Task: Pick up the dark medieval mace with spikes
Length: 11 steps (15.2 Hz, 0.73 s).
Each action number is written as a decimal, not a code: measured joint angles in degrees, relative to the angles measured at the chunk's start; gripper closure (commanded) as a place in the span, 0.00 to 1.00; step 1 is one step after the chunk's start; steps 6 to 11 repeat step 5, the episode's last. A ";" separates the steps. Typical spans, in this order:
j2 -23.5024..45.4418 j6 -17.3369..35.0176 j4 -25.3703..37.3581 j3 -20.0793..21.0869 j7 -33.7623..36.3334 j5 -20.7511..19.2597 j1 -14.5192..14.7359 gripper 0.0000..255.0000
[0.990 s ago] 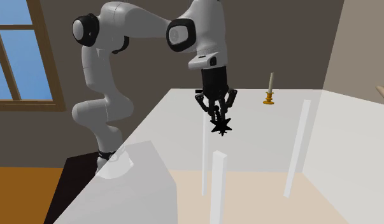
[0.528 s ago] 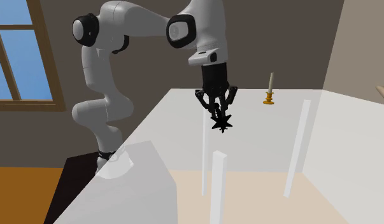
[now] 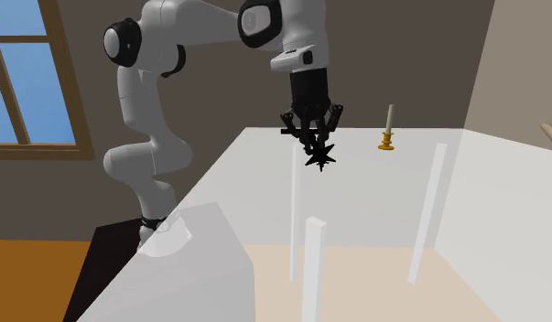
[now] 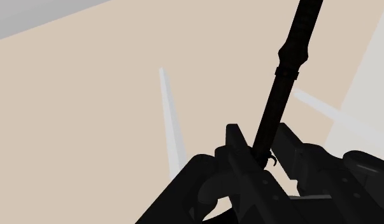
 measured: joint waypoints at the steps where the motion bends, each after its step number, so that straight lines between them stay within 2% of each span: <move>1: 0.16 -0.82 0.98 -0.01 0.10 -0.11 -0.03 1.00; 5: 0.42 -3.57 3.98 -0.07 0.41 -0.32 -0.11 1.00; 11: 0.42 -3.57 3.98 -0.07 0.41 -0.32 -0.11 1.00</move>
